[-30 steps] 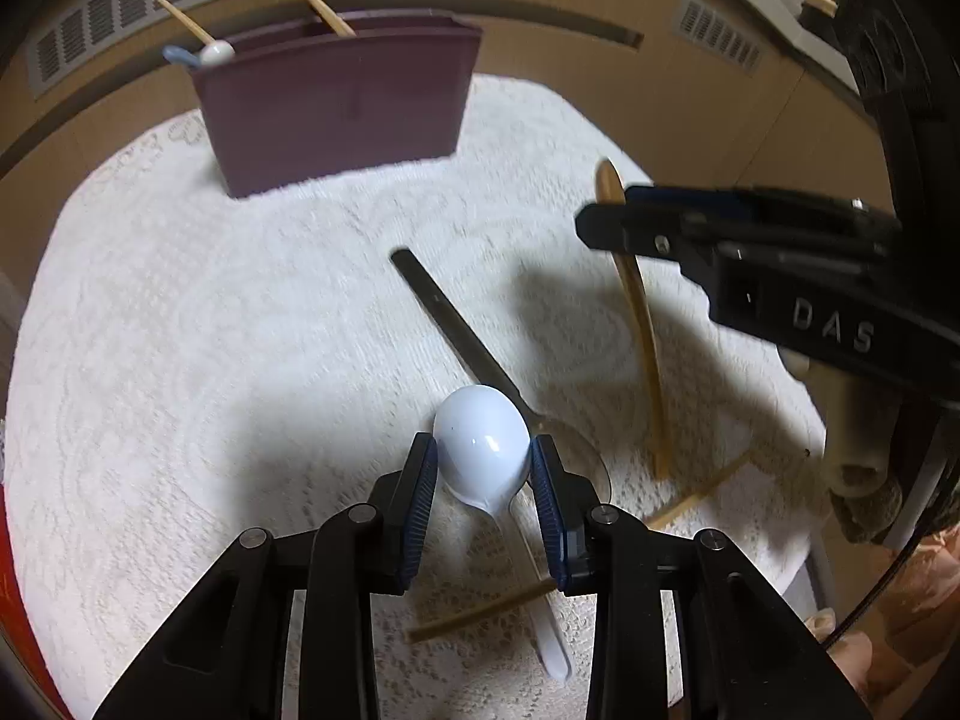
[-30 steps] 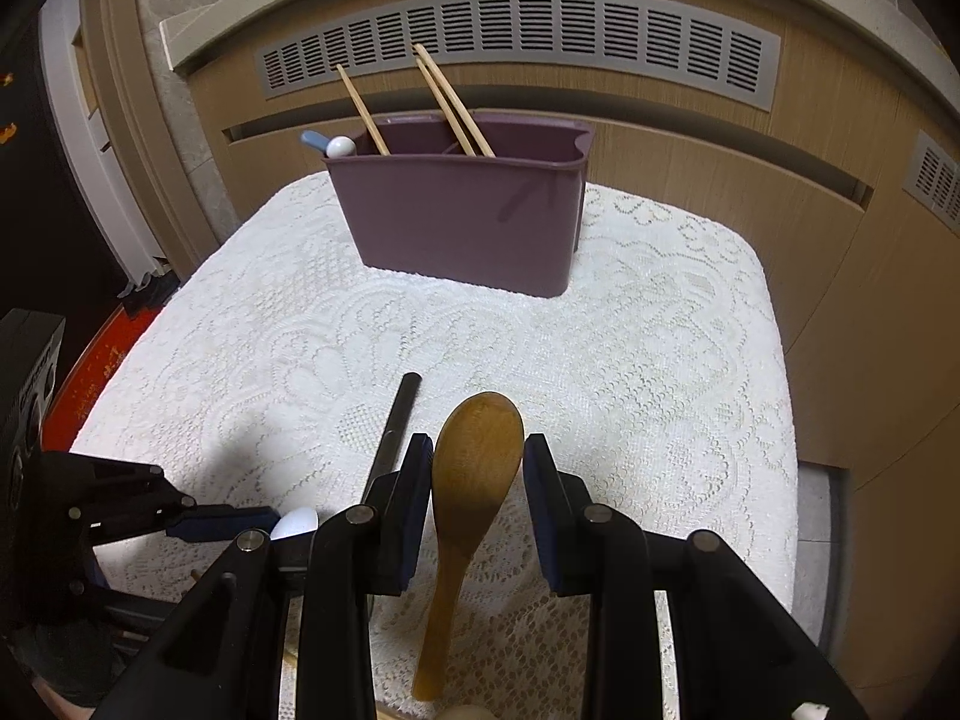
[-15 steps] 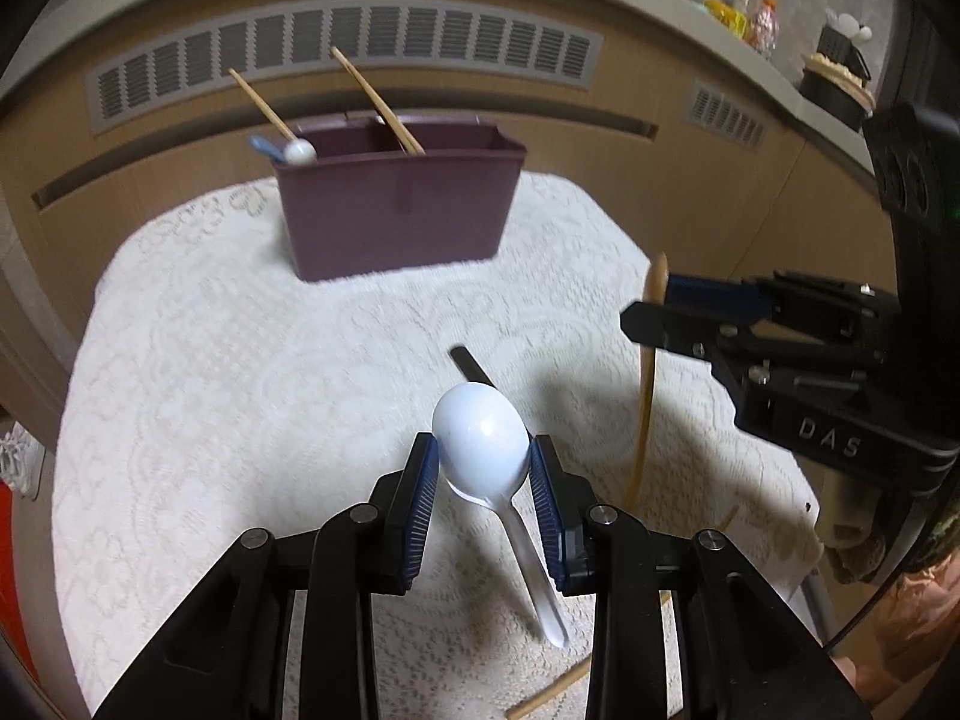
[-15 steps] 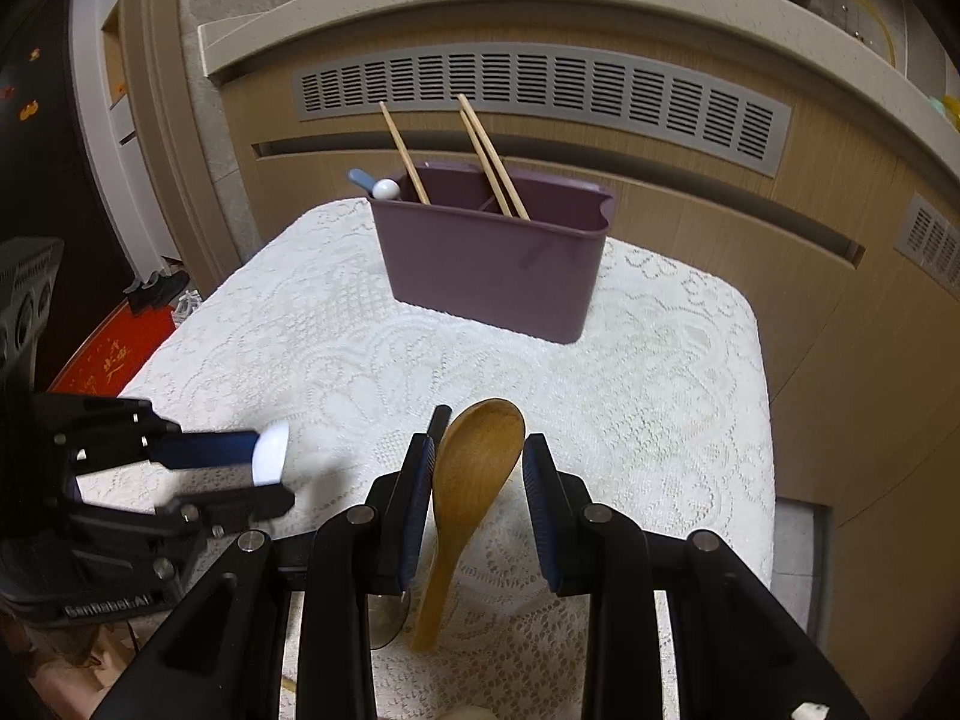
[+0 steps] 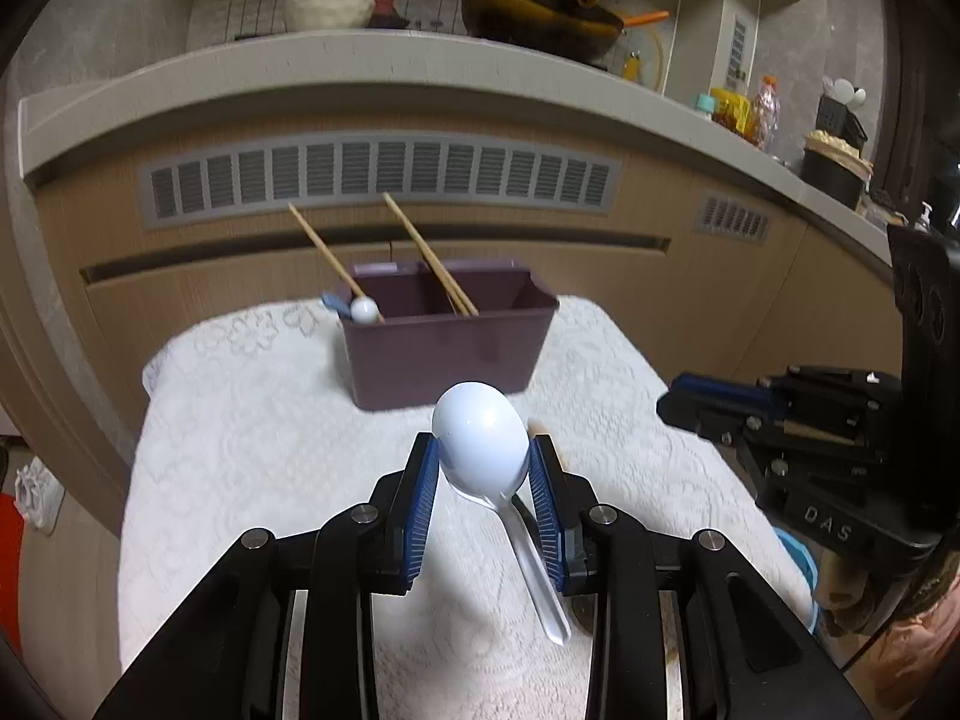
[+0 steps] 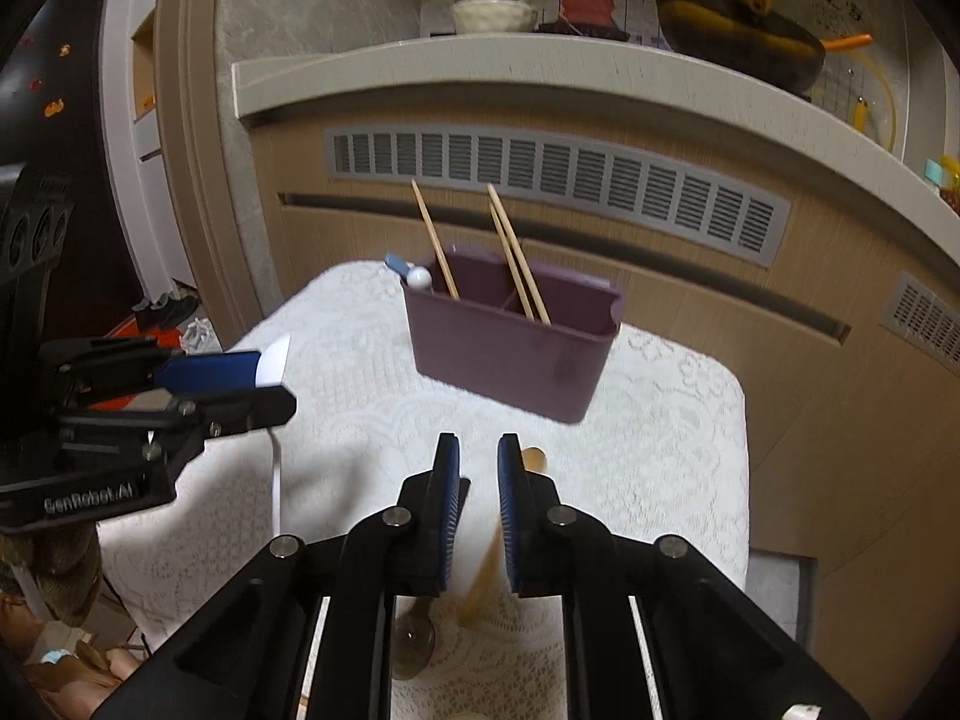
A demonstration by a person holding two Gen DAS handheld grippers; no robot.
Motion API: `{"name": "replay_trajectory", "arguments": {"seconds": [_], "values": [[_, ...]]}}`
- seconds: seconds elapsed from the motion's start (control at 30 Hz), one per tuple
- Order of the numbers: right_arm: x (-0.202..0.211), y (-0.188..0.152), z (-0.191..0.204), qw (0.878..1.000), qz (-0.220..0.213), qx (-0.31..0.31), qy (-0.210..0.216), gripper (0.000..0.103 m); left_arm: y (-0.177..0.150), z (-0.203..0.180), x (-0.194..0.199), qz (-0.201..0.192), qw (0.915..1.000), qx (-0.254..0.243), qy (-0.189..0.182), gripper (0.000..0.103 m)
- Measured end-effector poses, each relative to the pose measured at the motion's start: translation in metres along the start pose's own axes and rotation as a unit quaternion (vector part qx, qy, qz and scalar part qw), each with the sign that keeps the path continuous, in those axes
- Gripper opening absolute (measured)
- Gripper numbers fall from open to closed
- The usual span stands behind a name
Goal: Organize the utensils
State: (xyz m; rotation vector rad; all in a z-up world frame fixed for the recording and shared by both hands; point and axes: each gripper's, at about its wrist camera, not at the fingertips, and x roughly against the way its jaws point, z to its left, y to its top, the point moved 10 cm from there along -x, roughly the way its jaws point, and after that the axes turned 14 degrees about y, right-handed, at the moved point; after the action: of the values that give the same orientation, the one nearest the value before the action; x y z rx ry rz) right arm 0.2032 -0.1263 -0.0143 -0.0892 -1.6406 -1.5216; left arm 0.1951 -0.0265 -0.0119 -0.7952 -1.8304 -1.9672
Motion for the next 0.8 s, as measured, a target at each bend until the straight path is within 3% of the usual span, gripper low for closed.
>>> {"name": "replay_trajectory", "arguments": {"seconds": [0.23,0.3,0.37,0.43,0.57,0.8], "values": [[-0.005,0.0,-0.007,1.0,0.005,-0.006,0.006,0.012,-0.009,0.018,-0.013,0.013,0.9995,0.01,0.026,0.032],[-0.014,-0.011,-0.019,1.0,0.021,-0.019,0.0,0.019,-0.019,0.023,-0.021,0.019,0.9989,0.007,0.041,0.032],[-0.028,-0.028,-0.033,0.998,0.042,-0.036,-0.009,0.036,-0.027,0.027,-0.028,0.025,0.9985,0.008,0.048,0.032],[-0.045,-0.045,-0.041,0.997,0.065,-0.048,-0.011,0.041,-0.036,0.031,-0.038,0.037,0.9981,0.015,0.048,0.032],[-0.083,-0.068,-0.057,0.991,0.104,-0.081,-0.017,0.041,-0.043,0.039,-0.048,0.046,0.9975,0.023,0.048,0.032],[-0.134,-0.075,-0.073,0.985,0.135,-0.099,-0.034,0.041,-0.046,0.056,-0.053,0.054,0.9968,0.038,0.045,0.032]]}}
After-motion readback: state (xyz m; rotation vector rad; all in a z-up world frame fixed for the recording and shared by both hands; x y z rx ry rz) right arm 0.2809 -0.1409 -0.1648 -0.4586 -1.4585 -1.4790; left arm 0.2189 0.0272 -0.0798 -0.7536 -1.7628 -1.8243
